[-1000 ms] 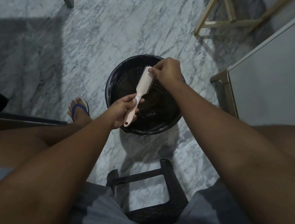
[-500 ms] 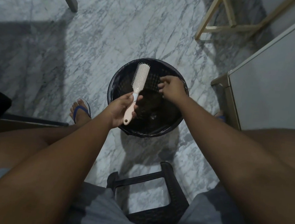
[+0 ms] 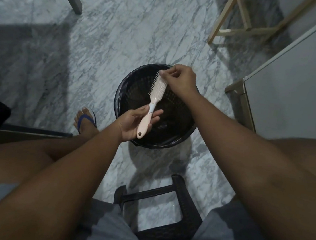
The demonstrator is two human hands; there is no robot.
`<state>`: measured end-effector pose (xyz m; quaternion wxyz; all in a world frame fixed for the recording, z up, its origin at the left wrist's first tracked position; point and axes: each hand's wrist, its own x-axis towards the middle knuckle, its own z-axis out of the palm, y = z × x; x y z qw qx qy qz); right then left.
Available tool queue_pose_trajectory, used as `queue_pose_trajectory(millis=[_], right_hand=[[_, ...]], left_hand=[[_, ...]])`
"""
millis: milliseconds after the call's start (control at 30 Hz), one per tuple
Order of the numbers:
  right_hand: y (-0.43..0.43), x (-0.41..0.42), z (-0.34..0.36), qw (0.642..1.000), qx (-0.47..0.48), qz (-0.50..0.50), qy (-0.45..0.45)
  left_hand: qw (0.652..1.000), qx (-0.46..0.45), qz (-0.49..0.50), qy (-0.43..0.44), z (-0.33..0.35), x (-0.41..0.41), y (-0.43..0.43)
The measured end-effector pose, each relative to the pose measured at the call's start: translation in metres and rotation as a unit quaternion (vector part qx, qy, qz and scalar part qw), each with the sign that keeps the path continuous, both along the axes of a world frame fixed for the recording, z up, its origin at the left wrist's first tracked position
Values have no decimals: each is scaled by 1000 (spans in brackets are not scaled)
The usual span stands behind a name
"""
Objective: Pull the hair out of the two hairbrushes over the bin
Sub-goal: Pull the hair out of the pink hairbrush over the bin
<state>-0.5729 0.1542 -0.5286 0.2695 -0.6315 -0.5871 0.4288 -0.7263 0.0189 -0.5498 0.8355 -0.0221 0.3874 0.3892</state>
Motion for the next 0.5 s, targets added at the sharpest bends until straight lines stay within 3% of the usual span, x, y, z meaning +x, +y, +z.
queue_pose_trajectory(millis=[167,367,500], right_hand=[[9,-3,3,983,-76,-101,137],[-21,3,10,989,-89,52,105],[-24,4,7,983,-113,16,146]], left_hand=[[999,7,36,-23,0,4,2],[998,5,64,15,-1,5,5],[998,22,31,48,-1,4,2]])
